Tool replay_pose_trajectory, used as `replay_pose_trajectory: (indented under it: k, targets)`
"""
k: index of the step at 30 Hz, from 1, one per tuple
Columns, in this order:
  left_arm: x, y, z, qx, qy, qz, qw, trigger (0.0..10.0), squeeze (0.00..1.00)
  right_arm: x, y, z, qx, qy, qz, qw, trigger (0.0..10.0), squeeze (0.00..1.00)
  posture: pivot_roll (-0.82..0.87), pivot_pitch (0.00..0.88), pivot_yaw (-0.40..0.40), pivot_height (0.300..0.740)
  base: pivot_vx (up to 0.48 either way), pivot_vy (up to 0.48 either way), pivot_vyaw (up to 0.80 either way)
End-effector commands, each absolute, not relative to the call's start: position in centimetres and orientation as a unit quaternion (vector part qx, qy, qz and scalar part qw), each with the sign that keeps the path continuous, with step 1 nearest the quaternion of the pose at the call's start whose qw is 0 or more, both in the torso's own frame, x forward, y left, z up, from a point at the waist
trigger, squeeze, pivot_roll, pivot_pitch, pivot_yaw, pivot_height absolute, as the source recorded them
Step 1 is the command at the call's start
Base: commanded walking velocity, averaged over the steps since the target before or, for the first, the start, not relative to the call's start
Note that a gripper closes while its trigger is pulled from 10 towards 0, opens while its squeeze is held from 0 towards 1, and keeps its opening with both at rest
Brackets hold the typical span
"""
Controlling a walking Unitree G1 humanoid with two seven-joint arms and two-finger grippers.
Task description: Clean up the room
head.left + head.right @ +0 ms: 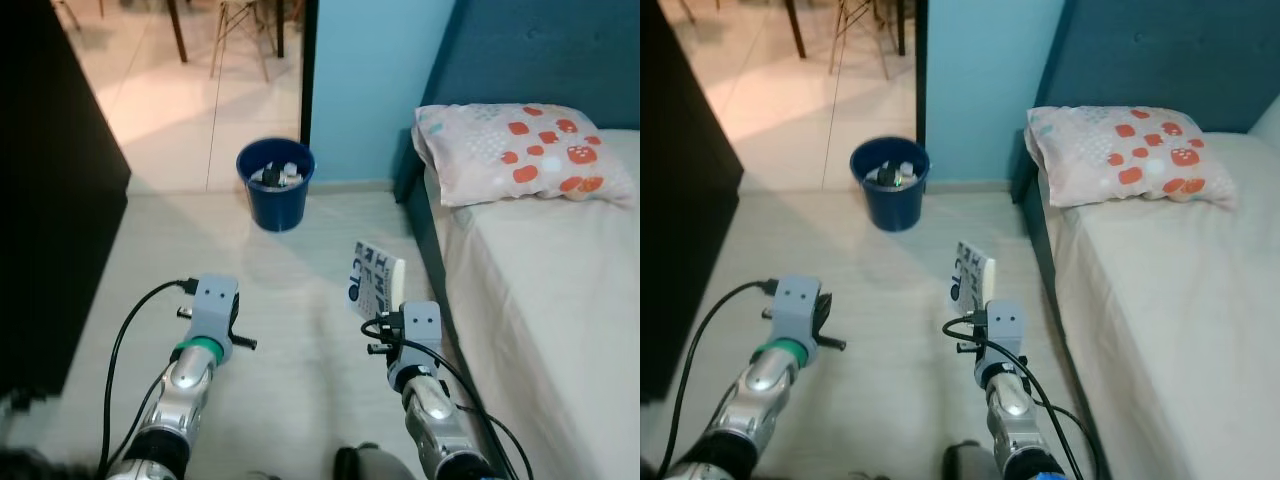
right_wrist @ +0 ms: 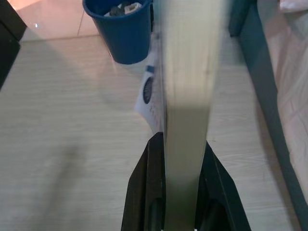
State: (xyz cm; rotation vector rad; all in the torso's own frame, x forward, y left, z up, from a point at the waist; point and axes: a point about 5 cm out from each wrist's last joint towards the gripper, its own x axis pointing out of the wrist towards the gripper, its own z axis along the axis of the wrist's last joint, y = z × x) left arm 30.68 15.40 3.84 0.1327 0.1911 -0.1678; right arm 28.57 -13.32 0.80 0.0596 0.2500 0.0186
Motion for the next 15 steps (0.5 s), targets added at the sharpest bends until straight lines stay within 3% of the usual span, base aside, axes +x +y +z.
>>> replay_pose_trajectory:
  k: [1, 5, 15]
  targets:
    - [30.45, 14.9, 3.51, 0.066, 0.1, -0.092, 0.988, 10.0, 0.0, 28.54, -14.13, 0.9, 0.032, 0.117, -0.007, 0.993, 10.0, 0.0, 0.02, 0.084, 0.039, 0.74, 0.416, 0.0, -0.8]
    - [30.44, 14.88, 3.51, 0.065, 0.1, -0.092, 0.989, 10.0, 0.0, 28.5, -14.19, 0.88, 0.031, 0.117, -0.008, 0.993, 10.0, 0.0, 0.03, 0.087, 0.038, 0.74, 0.415, 0.0, -0.61]
    - [30.3, 14.89, 3.4, 0.064, 0.102, -0.092, 0.989, 10.0, 0.0, 28.39, -14.21, 0.88, 0.028, 0.114, -0.006, 0.993, 10.0, 0.0, 0.02, 0.091, 0.037, 0.74, 0.414, 0.0, 0.0]
